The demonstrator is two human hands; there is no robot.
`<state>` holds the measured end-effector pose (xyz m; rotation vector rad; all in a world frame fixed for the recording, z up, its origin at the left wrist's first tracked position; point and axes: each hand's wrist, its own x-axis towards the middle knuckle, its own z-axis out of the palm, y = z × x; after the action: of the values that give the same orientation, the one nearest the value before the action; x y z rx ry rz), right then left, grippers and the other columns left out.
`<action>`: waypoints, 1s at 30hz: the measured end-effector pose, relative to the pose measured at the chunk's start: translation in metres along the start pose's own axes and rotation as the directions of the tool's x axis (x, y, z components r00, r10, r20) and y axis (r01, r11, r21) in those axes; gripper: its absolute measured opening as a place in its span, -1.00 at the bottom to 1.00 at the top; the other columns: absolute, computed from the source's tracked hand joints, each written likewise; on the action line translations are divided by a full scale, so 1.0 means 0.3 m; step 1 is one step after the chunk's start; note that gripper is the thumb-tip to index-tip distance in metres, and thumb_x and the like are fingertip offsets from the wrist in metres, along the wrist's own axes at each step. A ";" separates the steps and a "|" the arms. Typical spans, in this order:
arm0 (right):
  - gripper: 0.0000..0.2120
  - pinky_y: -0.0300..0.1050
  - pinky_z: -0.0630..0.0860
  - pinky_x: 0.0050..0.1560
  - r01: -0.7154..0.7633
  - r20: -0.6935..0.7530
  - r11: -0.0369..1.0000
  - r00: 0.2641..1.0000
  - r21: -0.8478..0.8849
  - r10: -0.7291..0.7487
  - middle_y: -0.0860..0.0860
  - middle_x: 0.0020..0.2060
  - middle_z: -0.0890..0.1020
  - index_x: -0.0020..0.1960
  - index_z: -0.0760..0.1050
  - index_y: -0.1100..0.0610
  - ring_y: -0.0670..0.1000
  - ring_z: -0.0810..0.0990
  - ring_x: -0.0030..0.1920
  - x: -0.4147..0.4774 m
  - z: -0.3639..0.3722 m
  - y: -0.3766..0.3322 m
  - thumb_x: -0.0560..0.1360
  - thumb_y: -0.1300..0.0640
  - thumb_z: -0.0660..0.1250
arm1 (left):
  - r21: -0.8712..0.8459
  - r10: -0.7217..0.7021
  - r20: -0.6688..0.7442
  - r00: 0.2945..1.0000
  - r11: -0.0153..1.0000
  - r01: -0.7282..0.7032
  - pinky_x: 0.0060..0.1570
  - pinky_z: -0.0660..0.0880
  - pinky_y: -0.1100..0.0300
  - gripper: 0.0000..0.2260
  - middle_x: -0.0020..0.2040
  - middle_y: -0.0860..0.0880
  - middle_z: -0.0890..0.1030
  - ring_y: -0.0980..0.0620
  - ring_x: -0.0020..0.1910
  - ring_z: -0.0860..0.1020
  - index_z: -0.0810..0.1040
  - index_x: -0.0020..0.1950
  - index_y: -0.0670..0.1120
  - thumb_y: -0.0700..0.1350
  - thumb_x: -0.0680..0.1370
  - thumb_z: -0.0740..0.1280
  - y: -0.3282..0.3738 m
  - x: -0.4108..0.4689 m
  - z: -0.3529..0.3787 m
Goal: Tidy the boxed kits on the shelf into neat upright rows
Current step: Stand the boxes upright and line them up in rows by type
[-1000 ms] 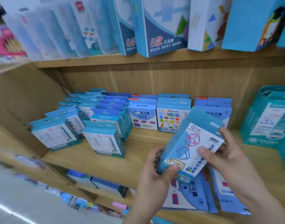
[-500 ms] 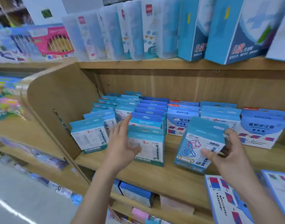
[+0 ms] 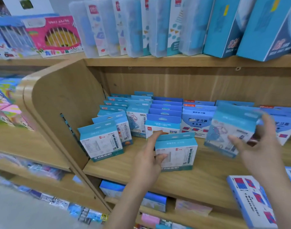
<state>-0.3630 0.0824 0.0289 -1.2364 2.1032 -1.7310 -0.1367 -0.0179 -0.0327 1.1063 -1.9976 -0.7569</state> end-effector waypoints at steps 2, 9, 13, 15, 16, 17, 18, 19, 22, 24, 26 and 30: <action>-0.13 -0.04 0.53 0.11 0.151 -0.068 0.987 0.986 -0.057 -0.154 -0.03 0.09 0.59 0.27 0.12 -0.45 0.00 0.61 0.02 0.024 -0.023 -0.099 0.38 0.35 0.45 | -0.001 0.000 -0.004 1.000 1.000 0.000 0.02 0.53 0.14 -0.38 0.20 0.11 0.53 0.21 0.07 0.49 0.19 0.36 0.34 -0.16 0.50 0.40 0.005 0.017 0.023; -0.10 -0.14 0.56 0.03 0.382 0.010 0.896 0.919 0.227 -0.395 -0.04 -0.01 0.61 0.48 0.01 -0.14 -0.08 0.66 -0.04 0.074 0.066 -0.334 0.41 0.42 0.41 | -0.067 -0.011 0.089 0.996 0.998 0.017 0.14 0.49 0.04 -0.26 0.28 0.06 0.53 0.04 0.23 0.51 0.02 0.50 0.19 -0.06 0.49 0.41 0.059 0.076 0.154; -0.15 -0.15 0.60 -0.03 0.257 0.107 0.905 0.945 0.339 -0.308 0.04 -0.10 0.67 0.47 0.06 -0.13 -0.05 0.67 -0.07 0.085 0.177 -0.350 0.42 0.41 0.40 | -0.099 -0.033 0.128 0.991 0.994 0.046 0.14 0.50 0.09 -0.24 0.18 0.08 0.55 0.10 0.18 0.51 0.04 0.50 0.13 -0.09 0.46 0.44 0.046 0.099 0.134; -0.21 -0.01 0.62 -0.01 0.187 0.123 0.906 0.960 0.379 -0.250 0.07 -0.13 0.68 0.42 0.14 -0.17 0.01 0.67 -0.07 0.087 0.218 -0.333 0.43 0.40 0.41 | -0.041 -0.009 0.138 0.990 0.999 0.015 0.16 0.48 0.10 -0.24 0.21 0.07 0.51 0.12 0.20 0.48 0.08 0.50 0.08 -0.09 0.44 0.45 0.028 0.093 0.073; -0.23 0.07 0.62 0.01 0.146 0.133 0.906 0.968 0.397 -0.215 0.08 -0.13 0.68 0.39 0.16 -0.19 0.03 0.67 -0.06 0.087 0.233 -0.323 0.43 0.39 0.41 | 0.008 0.016 0.143 0.990 1.000 -0.017 0.22 0.43 0.11 -0.25 0.27 0.05 0.48 0.10 0.25 0.45 0.11 0.51 0.05 -0.10 0.43 0.45 0.015 0.088 0.031; -0.25 0.13 0.61 0.02 0.104 0.145 0.904 0.973 0.415 -0.178 0.07 -0.12 0.69 0.38 0.18 -0.20 0.04 0.67 -0.04 0.089 0.246 -0.313 0.43 0.38 0.41 | 0.064 0.044 0.135 0.990 0.997 -0.053 0.28 0.38 0.12 -0.26 0.32 0.04 0.44 0.09 0.30 0.41 0.13 0.51 0.04 -0.13 0.43 0.44 0.004 0.082 -0.021; -0.27 0.15 0.60 0.02 0.067 0.159 0.900 0.976 0.432 -0.148 0.04 -0.11 0.69 0.37 0.19 -0.20 0.03 0.67 -0.02 0.088 0.256 -0.308 0.43 0.37 0.41 | 0.128 0.067 0.104 0.992 0.988 -0.081 0.31 0.35 0.13 -0.28 0.35 0.05 0.41 0.09 0.33 0.38 0.16 0.50 0.05 -0.16 0.43 0.43 -0.006 0.080 -0.086; -0.28 0.15 0.60 0.03 0.038 0.172 0.896 0.977 0.443 -0.127 0.00 -0.10 0.69 0.36 0.20 -0.20 0.01 0.66 -0.01 0.088 0.266 -0.303 0.43 0.37 0.41 | 0.203 0.102 0.049 0.994 0.973 -0.110 0.31 0.35 0.11 -0.29 0.35 0.06 0.40 0.07 0.33 0.36 0.19 0.48 0.07 -0.18 0.42 0.43 -0.013 0.083 -0.160; -0.29 0.08 0.61 0.01 -0.004 0.195 0.888 0.976 0.459 -0.096 -0.09 -0.11 0.69 0.36 0.20 -0.18 -0.08 0.65 0.00 0.085 0.301 -0.295 0.44 0.36 0.41 | 0.511 0.253 -0.082 0.964 0.841 -0.177 0.28 0.36 0.00 -0.25 0.34 0.00 0.38 -0.04 0.31 0.30 0.26 0.44 0.01 -0.10 0.33 0.53 -0.056 0.143 -0.373; -0.30 0.07 0.62 0.02 -0.020 0.192 0.892 0.978 0.452 -0.075 -0.12 -0.13 0.69 0.35 0.20 -0.18 -0.11 0.65 -0.02 0.081 0.327 -0.287 0.44 0.35 0.41 | 0.686 0.194 -0.039 0.980 0.719 -0.115 0.33 0.31 -0.07 -0.14 0.41 -0.06 0.32 -0.10 0.36 0.24 0.19 0.48 -0.02 0.05 0.29 0.55 -0.088 0.198 -0.476; -0.31 0.14 0.60 0.03 -0.036 0.187 0.895 0.981 0.445 -0.054 -0.08 -0.12 0.69 0.32 0.22 -0.21 -0.08 0.65 -0.01 0.076 0.351 -0.273 0.43 0.34 0.43 | 0.767 0.010 0.063 0.998 0.639 -0.055 0.38 0.24 -0.07 -0.06 0.48 -0.05 0.21 -0.10 0.42 0.18 0.03 0.53 0.01 0.17 0.31 0.50 -0.119 0.245 -0.530; -0.30 0.19 0.60 0.02 -0.061 0.184 0.898 0.983 0.437 -0.023 0.04 -0.07 0.67 0.29 0.22 -0.26 -0.01 0.66 -0.01 0.069 0.382 -0.249 0.42 0.33 0.44 | 0.766 -0.197 0.220 0.955 0.641 -0.044 0.24 0.39 0.02 -0.10 0.44 -0.02 0.28 -0.06 0.38 0.27 -0.02 0.52 0.05 0.14 0.36 0.46 -0.162 0.292 -0.526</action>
<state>-0.2730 -0.0165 0.0647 -1.1778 1.4981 -1.8616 -0.0195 -0.1400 0.0469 1.6353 -2.6406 -0.0396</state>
